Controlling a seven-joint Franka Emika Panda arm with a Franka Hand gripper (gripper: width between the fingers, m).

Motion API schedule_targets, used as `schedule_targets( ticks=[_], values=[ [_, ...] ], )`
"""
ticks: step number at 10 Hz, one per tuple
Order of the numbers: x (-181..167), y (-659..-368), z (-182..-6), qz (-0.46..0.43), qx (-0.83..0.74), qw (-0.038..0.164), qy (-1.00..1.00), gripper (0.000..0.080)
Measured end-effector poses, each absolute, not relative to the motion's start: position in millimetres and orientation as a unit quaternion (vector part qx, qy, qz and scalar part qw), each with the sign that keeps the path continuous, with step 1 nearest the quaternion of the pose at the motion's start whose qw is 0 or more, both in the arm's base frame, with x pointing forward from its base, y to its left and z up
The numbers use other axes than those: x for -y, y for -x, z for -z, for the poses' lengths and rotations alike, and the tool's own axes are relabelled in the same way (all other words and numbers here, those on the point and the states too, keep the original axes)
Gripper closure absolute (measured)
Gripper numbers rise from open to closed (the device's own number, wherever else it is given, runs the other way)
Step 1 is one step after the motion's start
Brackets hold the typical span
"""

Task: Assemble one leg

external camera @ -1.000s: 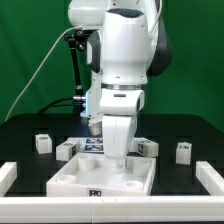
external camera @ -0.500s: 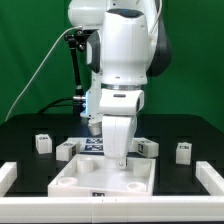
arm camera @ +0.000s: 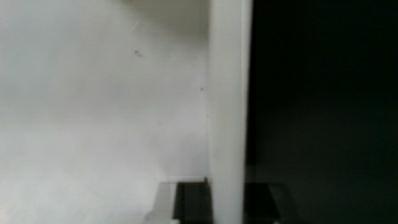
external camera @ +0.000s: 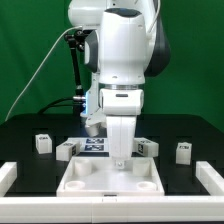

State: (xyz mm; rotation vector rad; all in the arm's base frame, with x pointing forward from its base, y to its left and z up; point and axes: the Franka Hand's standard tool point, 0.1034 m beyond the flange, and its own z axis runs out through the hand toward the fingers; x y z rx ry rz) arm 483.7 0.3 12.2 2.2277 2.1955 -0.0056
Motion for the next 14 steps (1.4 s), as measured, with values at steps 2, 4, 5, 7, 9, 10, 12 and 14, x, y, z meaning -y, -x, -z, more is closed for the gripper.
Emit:
schedule_targets(
  ticks=[2, 4, 5, 7, 9, 10, 12, 14],
  values=[
    [-8.9, -484.8, -10.1, 0.003, -0.724, 0.008, -0.69, 0.0741],
    [-9.6, -484.5, -10.0, 0.004, -0.724, 0.008, -0.69, 0.0741],
    [-9.6, -484.5, -10.0, 0.004, -0.724, 0.008, -0.69, 0.0741],
    [-23.7, -485.6, -9.9, 0.002, -0.713, 0.006, -0.701, 0.0741],
    [-49.6, -487.3, -10.0, -0.003, -0.711, 0.004, -0.703, 0.074],
    [-60.7, -488.7, -10.0, -0.005, -0.717, 0.003, -0.697, 0.074],
    [-77.4, -487.3, -10.3, -0.006, -0.717, -0.002, -0.697, 0.074],
    [-82.0, -486.4, -10.2, -0.004, -0.707, -0.003, -0.708, 0.074]
  ],
)
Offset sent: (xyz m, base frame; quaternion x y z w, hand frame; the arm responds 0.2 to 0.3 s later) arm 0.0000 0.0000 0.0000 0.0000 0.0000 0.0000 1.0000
